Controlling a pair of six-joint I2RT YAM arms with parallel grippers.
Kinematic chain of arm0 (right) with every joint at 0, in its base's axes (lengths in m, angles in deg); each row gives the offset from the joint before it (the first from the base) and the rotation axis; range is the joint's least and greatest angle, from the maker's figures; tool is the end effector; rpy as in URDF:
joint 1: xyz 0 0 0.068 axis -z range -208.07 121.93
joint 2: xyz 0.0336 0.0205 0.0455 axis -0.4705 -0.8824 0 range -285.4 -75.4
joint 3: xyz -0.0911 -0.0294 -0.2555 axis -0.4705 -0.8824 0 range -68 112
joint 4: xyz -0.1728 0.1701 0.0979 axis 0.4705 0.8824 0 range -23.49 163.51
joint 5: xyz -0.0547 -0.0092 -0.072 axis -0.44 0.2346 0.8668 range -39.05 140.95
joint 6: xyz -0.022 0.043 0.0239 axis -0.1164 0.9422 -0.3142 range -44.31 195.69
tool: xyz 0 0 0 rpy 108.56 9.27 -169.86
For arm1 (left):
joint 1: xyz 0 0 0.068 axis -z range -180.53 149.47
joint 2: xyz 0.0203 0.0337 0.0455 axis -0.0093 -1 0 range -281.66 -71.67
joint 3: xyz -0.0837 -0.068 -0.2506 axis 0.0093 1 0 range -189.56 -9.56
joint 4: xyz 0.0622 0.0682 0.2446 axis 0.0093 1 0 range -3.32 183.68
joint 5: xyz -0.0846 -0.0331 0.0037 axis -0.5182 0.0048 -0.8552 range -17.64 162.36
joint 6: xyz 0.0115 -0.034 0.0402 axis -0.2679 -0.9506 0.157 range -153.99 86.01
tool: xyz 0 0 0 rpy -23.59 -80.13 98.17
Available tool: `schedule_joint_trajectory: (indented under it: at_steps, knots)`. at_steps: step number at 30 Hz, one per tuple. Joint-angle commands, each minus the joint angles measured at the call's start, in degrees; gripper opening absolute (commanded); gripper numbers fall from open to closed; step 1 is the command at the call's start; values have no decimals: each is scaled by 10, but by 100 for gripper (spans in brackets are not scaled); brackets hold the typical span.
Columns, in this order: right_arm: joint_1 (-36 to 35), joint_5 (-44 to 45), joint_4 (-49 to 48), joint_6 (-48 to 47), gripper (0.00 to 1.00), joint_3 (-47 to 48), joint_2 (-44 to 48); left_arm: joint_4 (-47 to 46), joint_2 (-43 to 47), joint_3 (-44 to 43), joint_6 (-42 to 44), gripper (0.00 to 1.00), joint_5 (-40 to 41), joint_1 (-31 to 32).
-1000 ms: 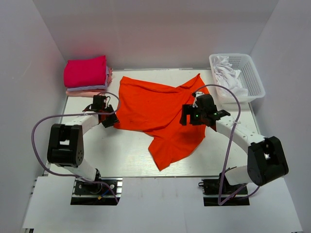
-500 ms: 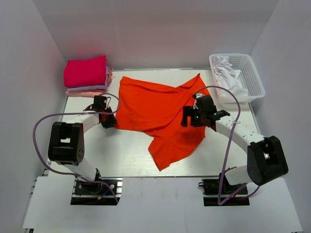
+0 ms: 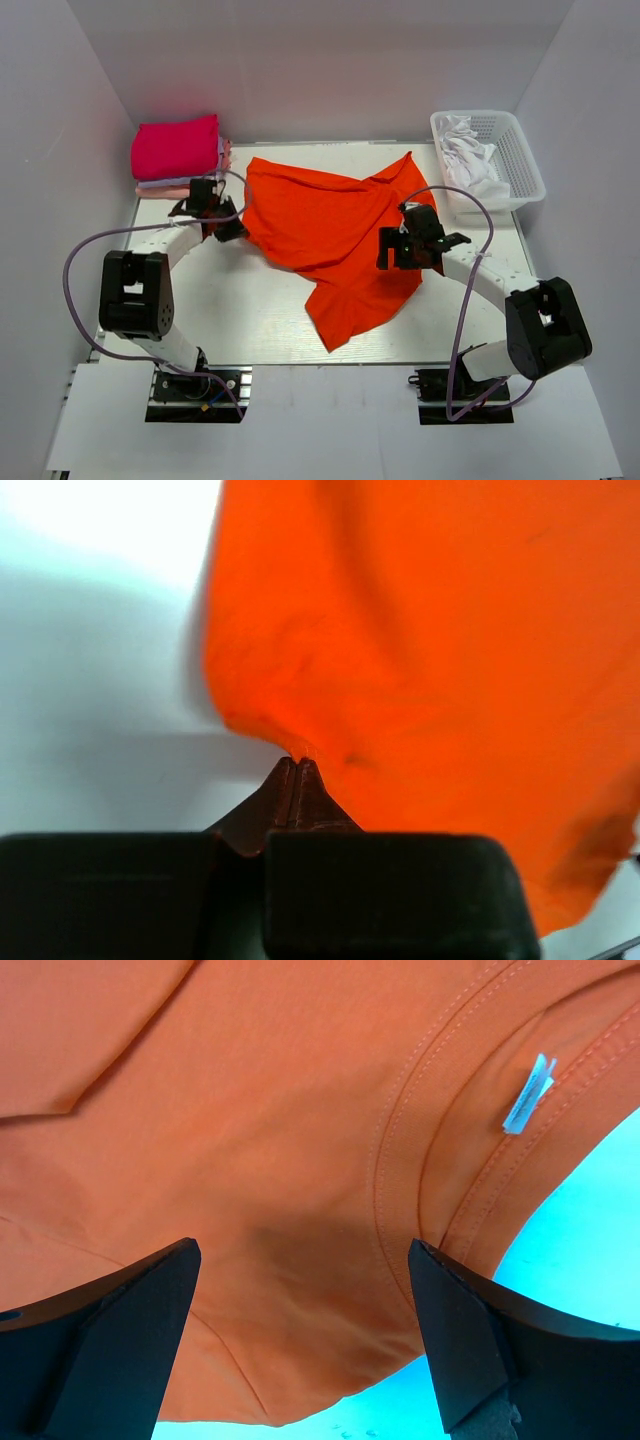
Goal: Fold and stack the t-shirts
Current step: Flatten out the tshirt
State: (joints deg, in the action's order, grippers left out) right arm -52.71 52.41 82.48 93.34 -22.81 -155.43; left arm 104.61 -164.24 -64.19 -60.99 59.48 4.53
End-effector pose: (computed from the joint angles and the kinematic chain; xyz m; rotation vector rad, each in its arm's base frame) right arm 0.2539 0.1155 0.1979 -0.1402 2.4754 0.2891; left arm 0.3210 -0.0364 0.1840 -0.4039 2.5555 -0.5000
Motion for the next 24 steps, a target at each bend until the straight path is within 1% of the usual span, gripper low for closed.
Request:
schedule_joint_trajectory:
  at_steps: [1, 2, 5, 6, 8, 9, 11, 15, 16, 17, 18, 19, 20, 21, 22, 24]
  knots:
    - [2, 21, -19, 2, 90, -4, 6, -3, -7, -75, 5, 0, -34, 6]
    - [2, 23, -19, 2, 90, -4, 7, -3, -18, -86, 5, 0, -34, 7]
    - [4, 28, -23, -8, 90, 6, -6, -9, -65, -136, 5, 0, -69, 12]
    - [4, 30, -25, -7, 90, 9, -14, -9, -79, -167, 5, 0, -69, 18]
    - [5, 36, -25, -7, 90, 17, -27, -9, -108, -201, 5, 0, -69, 23]
    - [4, 39, -25, -6, 90, 24, -37, -3, -141, -236, 5, 0, -75, 23]
    - [5, 41, -23, -7, 90, 37, -53, 3, -175, -272, 5, 0, -75, 30]
    - [6, 45, -42, -6, 90, 42, -65, 11, -254, -375, 5, 0, -81, 43]
    - [6, 48, -43, -11, 90, 43, -66, 32, -282, -393, 11, 2, -81, 43]
    - [9, 51, -45, -12, 90, 46, -69, 44, -294, -428, 17, 23, -81, 50]
    - [10, 53, -46, -16, 90, 47, -71, 56, -301, -441, 24, 40, -75, 50]
    - [8, 61, -45, -16, 90, 51, -74, 65, -301, -447, 24, 60, -54, 50]
    - [7, 60, -45, -17, 90, 54, -77, 65, -293, -442, 24, 92, -45, 50]
    - [8, 62, -45, -16, 90, 54, -79, 65, -283, -431, 24, 100, -36, 50]
    - [8, 64, -43, -16, 90, 57, -81, 46, -271, -405, 29, 100, -31, 50]
    - [9, 67, -41, -16, 90, 64, -83, 40, -237, -384, 29, 100, -16, 43]
